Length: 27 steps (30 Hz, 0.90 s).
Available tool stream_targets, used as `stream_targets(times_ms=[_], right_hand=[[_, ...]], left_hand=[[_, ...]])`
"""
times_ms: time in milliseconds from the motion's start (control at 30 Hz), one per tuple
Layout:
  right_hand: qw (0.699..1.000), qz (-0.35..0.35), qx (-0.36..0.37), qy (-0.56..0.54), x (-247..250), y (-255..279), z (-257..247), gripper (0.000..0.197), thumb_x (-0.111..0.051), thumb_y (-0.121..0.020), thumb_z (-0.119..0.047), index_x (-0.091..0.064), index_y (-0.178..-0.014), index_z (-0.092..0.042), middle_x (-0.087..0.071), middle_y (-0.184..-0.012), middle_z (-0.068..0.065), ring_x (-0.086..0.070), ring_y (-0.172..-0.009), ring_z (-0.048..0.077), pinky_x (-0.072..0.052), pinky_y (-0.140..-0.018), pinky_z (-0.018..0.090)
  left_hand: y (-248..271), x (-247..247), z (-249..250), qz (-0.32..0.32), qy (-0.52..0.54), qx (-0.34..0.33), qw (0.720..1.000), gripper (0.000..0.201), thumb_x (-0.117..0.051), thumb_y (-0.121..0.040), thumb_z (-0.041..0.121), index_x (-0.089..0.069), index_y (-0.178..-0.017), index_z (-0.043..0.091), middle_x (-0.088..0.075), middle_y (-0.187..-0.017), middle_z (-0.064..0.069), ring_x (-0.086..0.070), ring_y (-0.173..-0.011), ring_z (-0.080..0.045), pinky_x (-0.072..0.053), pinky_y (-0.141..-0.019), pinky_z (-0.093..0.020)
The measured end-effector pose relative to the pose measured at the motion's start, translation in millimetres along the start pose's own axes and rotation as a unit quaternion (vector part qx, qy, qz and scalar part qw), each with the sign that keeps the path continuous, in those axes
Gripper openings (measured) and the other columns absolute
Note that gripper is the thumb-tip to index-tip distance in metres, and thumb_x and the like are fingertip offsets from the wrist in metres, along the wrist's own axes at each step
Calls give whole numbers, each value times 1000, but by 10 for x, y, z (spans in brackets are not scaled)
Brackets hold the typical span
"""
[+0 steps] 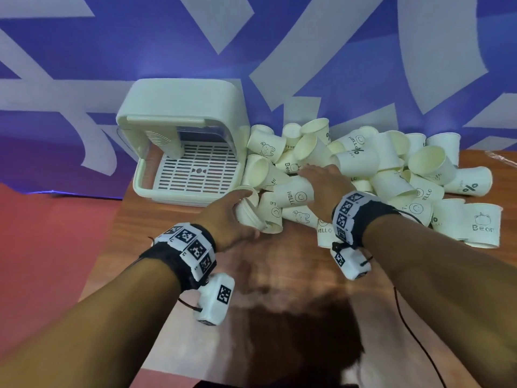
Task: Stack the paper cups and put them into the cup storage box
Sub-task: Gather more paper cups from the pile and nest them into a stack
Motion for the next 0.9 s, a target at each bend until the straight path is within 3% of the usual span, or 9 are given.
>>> stream_targets(times_ms=[167,267,333,400,500,600,700,767,900], right_hand=[[994,12,-11,-104,211,46,38,74,-79,-71,-43,-47,-136,-31,-50,-131,-5,-41,-125,20,-38,-103,38],[983,-32,13,-178,335,151,-108,73,-78,-73,-50,-47,-137,-35,-48,-127,-9,-48,-116,11,-39,-94,29],[981,-88,42,-165,346,196,-268,76,-77,-75,-51,-44,-142,-35,-47,-133,-8,-49,-119,11,-39,-96,28],[978,-120,67,-160,318,200,-428,84,-78,-75,-51,-39,-147,-34,-47,-140,-7,-48,-124,11,-38,-102,28],[963,-140,66,-221,237,153,-667,98,-81,-71,-50,-28,-152,-35,-51,-142,-10,-52,-124,7,-40,-104,28],[952,-162,81,-249,60,88,-938,98,-80,-73,-51,-26,-152,-34,-51,-144,-9,-53,-126,6,-40,-107,29],[952,-150,67,-259,-144,-40,-1073,86,-70,-81,-56,-28,-152,-31,-50,-145,-9,-48,-131,13,-37,-107,31],[970,-108,62,-210,-204,-162,-1107,77,-63,-86,-56,-33,-150,-28,-46,-146,-1,-42,-133,21,-35,-110,40],[992,-88,92,0,-319,-352,-1212,75,-69,-84,-44,-33,-148,-25,-39,-150,2,-35,-133,27,-36,-108,42]], left_hand=[[-33,103,-87,4,-26,6,1000,93,-89,-66,23,-41,-145,33,-58,-132,1,-59,-114,-21,-48,-98,-32],[-69,142,-68,-8,-19,6,1000,96,-89,-65,20,-40,-146,37,-62,-126,-1,-62,-114,-31,-51,-89,-38],[-102,160,-26,-18,-4,4,1000,98,-89,-65,15,-40,-147,37,-63,-118,0,-63,-114,-36,-51,-91,-42],[-127,180,10,-18,-8,-5,1000,99,-89,-63,14,-40,-147,35,-60,-119,4,-64,-110,-30,-50,-92,-38],[-140,192,5,-29,-43,-31,998,97,-90,-61,17,-44,-145,32,-56,-127,12,-55,-112,-8,-41,-94,-21],[-137,212,-102,-43,-31,-36,998,91,-91,-59,17,-51,-139,36,-62,-121,17,-60,-112,-7,-48,-94,-26],[-114,323,-285,-27,-2,-1,1000,86,-90,-62,13,-52,-136,34,-65,-107,17,-63,-93,-7,-51,-76,-25],[-110,408,-470,-14,11,23,1000,82,-90,-63,11,-54,-134,30,-65,-104,15,-62,-94,-7,-50,-84,-24],[-122,537,-787,-13,-22,57,998,92,-92,-60,22,-49,-141,26,-64,-117,7,-59,-108,-14,-46,-88,-23]])
Point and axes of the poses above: each hand's wrist, its own y-axis away from the middle knuckle, its own x-axis out of the back of the hand, z = x × y, the point moved 3 cm from there along -y, towards the middle knuckle
